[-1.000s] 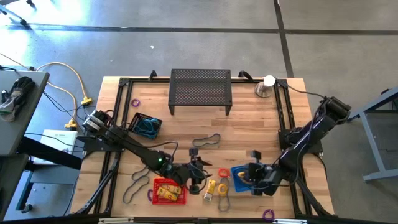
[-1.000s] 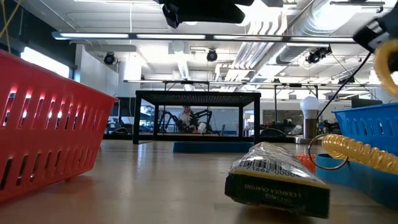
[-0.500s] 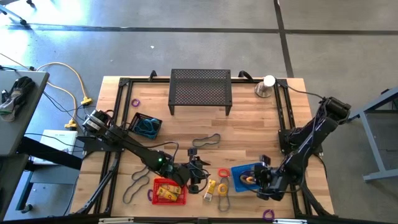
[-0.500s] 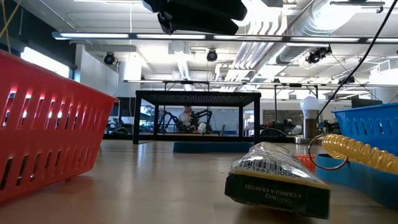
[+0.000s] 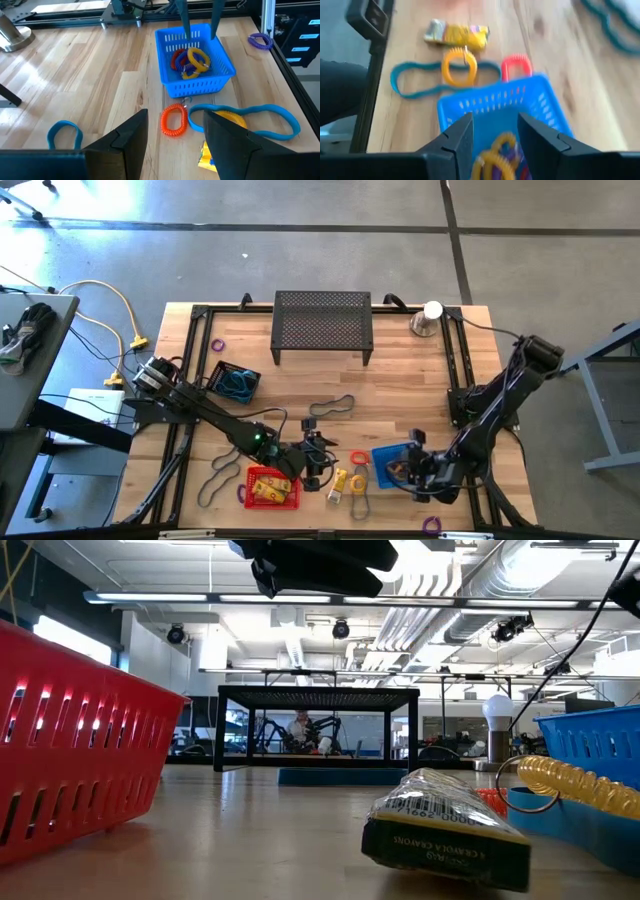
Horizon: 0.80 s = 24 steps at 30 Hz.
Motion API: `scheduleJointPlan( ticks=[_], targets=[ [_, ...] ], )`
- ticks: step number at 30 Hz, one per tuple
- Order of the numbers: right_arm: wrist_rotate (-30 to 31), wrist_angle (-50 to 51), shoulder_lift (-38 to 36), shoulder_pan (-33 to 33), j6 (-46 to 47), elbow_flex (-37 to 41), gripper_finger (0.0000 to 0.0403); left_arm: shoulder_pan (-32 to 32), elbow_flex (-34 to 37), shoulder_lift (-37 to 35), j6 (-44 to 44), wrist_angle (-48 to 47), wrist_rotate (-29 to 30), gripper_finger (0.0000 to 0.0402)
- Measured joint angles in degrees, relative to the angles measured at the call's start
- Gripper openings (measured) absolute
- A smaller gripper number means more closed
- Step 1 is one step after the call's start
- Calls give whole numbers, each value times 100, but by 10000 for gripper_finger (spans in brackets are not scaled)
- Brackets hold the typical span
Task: Pick & Place Office Desk Supplies
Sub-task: Put the blue rubber band into the black bin
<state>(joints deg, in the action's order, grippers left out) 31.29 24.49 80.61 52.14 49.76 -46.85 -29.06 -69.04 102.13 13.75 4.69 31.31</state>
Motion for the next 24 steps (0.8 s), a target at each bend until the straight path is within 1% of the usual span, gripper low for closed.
scheduleJointPlan(
  ticks=[4, 10, 12, 15, 16, 21, 24],
  targets=[
    [241, -422, -121, 0, -927, 0, 143, 0, 0, 0, 5, -1, -1, 183],
    [182, -1509, -261, 0, -2519, -2, 144, 0, 0, -2, 4, -2, 0, 183],
    [181, -1638, -261, 0, -2789, -2, 144, 7, 0, -2, 5, -2, -1, 183],
    [164, -1836, -252, -2, -2890, -2, 144, 7, 0, -2, 8, -2, -2, 183],
    [88, -1955, -246, -2, -2929, -2, 144, 7, 0, -2, 8, -2, 0, 183],
    [-666, -2850, -243, 0, -3559, -2, 144, 8, 0, -2, 8, -2, 0, 183],
    [-726, -3103, -243, -1, -3945, -2, 144, 9, 0, -2, 5, -2, 0, 183]
  ],
)
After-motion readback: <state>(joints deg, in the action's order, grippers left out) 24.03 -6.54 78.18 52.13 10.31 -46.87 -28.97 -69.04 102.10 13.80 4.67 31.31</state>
